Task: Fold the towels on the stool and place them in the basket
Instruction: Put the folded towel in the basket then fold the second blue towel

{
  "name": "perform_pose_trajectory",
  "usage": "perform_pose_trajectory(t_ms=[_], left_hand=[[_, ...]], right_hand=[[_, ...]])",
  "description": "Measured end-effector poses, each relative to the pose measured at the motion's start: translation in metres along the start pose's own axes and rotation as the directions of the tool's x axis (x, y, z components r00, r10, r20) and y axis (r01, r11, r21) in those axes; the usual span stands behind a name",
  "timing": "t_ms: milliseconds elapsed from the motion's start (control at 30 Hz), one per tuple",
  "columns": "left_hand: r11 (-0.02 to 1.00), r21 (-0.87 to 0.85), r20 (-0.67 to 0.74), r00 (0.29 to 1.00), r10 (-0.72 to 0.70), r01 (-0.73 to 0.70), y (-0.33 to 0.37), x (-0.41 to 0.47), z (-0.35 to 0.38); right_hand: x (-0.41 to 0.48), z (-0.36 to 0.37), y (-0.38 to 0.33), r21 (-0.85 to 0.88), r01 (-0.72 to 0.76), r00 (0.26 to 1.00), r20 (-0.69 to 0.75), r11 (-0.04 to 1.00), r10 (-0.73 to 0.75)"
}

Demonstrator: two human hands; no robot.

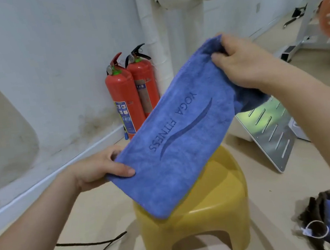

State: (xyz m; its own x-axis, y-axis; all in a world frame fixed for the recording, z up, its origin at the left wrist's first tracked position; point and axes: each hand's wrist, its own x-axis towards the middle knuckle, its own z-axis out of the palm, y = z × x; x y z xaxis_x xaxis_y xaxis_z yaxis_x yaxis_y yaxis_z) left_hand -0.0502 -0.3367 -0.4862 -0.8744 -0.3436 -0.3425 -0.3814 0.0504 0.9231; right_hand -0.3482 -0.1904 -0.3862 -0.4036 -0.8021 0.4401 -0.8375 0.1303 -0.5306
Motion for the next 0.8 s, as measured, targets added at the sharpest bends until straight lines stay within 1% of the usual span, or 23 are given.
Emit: perform_pose_trajectory(t_ms=[33,67,100,133,167,200,233,267,300,367,433,467,500,533,567,633,700,767,800], left_hand=[[0.99,-0.137,-0.061,0.998,0.008,-0.016,-0.005,0.001,-0.008],[0.967,-0.25,-0.138,0.99,0.01,-0.045,-0.01,0.004,-0.013],[0.942,-0.328,-0.232,0.973,-0.014,-0.065,-0.016,0.009,-0.015],[0.922,-0.379,-0.33,0.942,-0.061,-0.073,-0.023,0.017,-0.013],[0.918,-0.391,-0.428,0.895,-0.127,-0.057,-0.03,0.025,-0.007],[0.928,-0.373,-0.51,0.835,-0.205,0.0,-0.039,0.035,0.0],[0.932,-0.357,-0.566,0.777,-0.274,0.068,-0.048,0.042,0.006],[0.93,-0.35,-0.607,0.729,-0.315,0.11,-0.053,0.046,0.012],[0.934,-0.331,-0.638,0.697,-0.328,0.136,-0.057,0.048,0.016],[0.965,-0.221,-0.68,0.686,-0.257,0.141,-0.056,0.049,0.019],[0.987,-0.004,-0.695,0.709,-0.12,0.162,-0.055,0.05,0.027],[0.969,0.154,-0.703,0.71,-0.031,0.195,-0.057,0.052,0.033],[0.92,0.311,-0.713,0.698,0.06,0.238,-0.059,0.054,0.04],[0.864,0.428,-0.717,0.682,0.144,0.267,-0.063,0.056,0.045],[0.828,0.496,-0.715,0.665,0.216,0.264,-0.068,0.058,0.049],[0.82,0.525,-0.715,0.642,0.278,0.23,-0.074,0.056,0.051],[0.815,0.531,-0.72,0.631,0.29,0.232,-0.079,0.052,0.049],[0.804,0.543,-0.7,0.659,0.274,0.242,-0.081,0.047,0.049],[0.814,0.526,-0.688,0.685,0.239,0.245,-0.08,0.044,0.05]], right_hand=[[-0.001,0.005,0.012,0.086,-0.096,0.995,0.037,0.992,0.093],[-0.004,0.015,0.027,0.133,-0.19,0.98,0.082,0.973,0.18],[-0.01,0.03,0.042,0.113,-0.265,0.96,0.126,0.958,0.25],[-0.02,0.049,0.057,0.045,-0.327,0.933,0.175,0.944,0.315],[-0.033,0.068,0.07,-0.037,-0.379,0.899,0.22,0.925,0.378],[-0.048,0.087,0.081,-0.089,-0.415,0.87,0.25,0.905,0.424],[-0.061,0.104,0.09,-0.107,-0.435,0.85,0.279,0.894,0.447],[-0.07,0.117,0.1,-0.118,-0.443,0.838,0.297,0.889,0.457],[-0.076,0.124,0.106,-0.124,-0.454,0.834,0.288,0.882,0.47],[-0.075,0.127,0.114,-0.118,-0.508,0.806,0.284,0.853,0.52],[-0.074,0.126,0.114,-0.146,-0.495,0.808,0.285,0.857,0.515],[-0.075,0.128,0.113,-0.186,-0.46,0.826,0.268,0.868,0.496],[-0.078,0.129,0.112,-0.221,-0.418,0.853,0.239,0.881,0.465],[-0.081,0.131,0.112,-0.246,-0.38,0.878,0.207,0.892,0.431],[-0.085,0.133,0.115,-0.259,-0.363,0.89,0.19,0.895,0.415],[-0.089,0.134,0.119,-0.256,-0.376,0.876,0.214,0.89,0.432],[-0.088,0.129,0.122,-0.292,-0.377,0.839,0.294,0.879,0.458],[-0.089,0.123,0.123,-0.371,-0.339,0.799,0.371,0.864,0.473],[-0.089,0.122,0.124,-0.421,-0.308,0.796,0.377,0.853,0.474]])
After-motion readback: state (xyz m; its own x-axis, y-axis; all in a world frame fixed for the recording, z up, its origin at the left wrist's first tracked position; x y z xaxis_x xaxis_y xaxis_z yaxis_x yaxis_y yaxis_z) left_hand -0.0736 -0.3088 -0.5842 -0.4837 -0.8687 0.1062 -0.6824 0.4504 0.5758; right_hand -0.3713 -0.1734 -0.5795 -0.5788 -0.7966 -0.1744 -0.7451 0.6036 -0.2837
